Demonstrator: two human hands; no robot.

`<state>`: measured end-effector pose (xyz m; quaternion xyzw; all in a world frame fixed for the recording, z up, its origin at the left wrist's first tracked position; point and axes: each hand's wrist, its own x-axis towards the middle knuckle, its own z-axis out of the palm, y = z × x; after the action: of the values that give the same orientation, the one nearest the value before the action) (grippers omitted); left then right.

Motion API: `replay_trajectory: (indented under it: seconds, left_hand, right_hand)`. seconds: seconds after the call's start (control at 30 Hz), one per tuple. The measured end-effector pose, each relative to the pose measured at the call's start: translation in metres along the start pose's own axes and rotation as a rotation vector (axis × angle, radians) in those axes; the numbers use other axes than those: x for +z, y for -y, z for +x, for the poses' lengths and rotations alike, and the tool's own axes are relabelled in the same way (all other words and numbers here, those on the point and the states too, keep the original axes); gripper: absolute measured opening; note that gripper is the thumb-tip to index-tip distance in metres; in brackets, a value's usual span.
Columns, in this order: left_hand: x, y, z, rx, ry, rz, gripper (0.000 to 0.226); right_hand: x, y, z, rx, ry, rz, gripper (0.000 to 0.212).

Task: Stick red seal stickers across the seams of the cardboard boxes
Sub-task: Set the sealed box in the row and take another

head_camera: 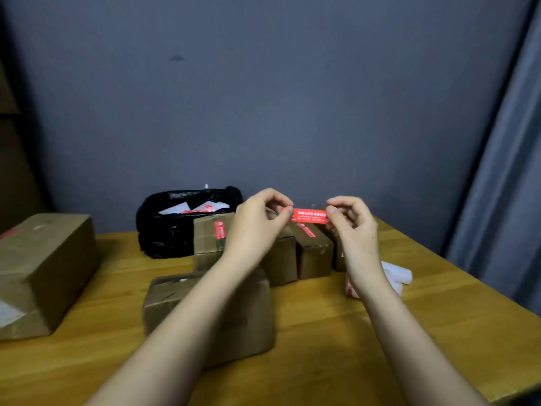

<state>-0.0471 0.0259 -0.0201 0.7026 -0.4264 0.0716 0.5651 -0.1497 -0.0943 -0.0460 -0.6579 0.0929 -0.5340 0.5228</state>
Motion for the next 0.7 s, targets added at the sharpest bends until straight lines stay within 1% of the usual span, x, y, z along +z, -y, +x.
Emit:
replay_trajectory:
  seconds: [0.13, 0.27, 0.33, 0.4, 0.57, 0.7]
  left_hand:
    - [-0.051, 0.006, -0.009, -0.061, -0.083, -0.019, 0.015]
    - [-0.091, 0.016, -0.027, -0.113, -0.14, 0.021, 0.013]
    - [-0.105, 0.022, -0.036, -0.142, -0.156, 0.052, 0.013]
    - [-0.114, 0.028, -0.043, -0.164, -0.162, 0.087, 0.014]
    - [-0.12, 0.045, -0.056, -0.206, -0.153, 0.198, 0.012]
    - [-0.117, 0.057, -0.064, -0.258, -0.146, 0.251, 0.014]
  right_hand:
    - [0.039, 0.014, -0.005, 0.042, 0.16, -0.035, 0.009]
    - [0.073, 0.02, -0.015, 0.087, 0.261, -0.076, 0.007]
    - [0.087, 0.019, -0.019, 0.09, 0.301, -0.143, 0.009]
    - [0.098, 0.018, -0.022, 0.089, 0.347, -0.217, 0.011]
    - [0.118, 0.013, -0.028, 0.126, 0.477, -0.308, 0.018]
    - [0.124, 0.002, -0.032, 0.191, 0.549, -0.301, 0.014]
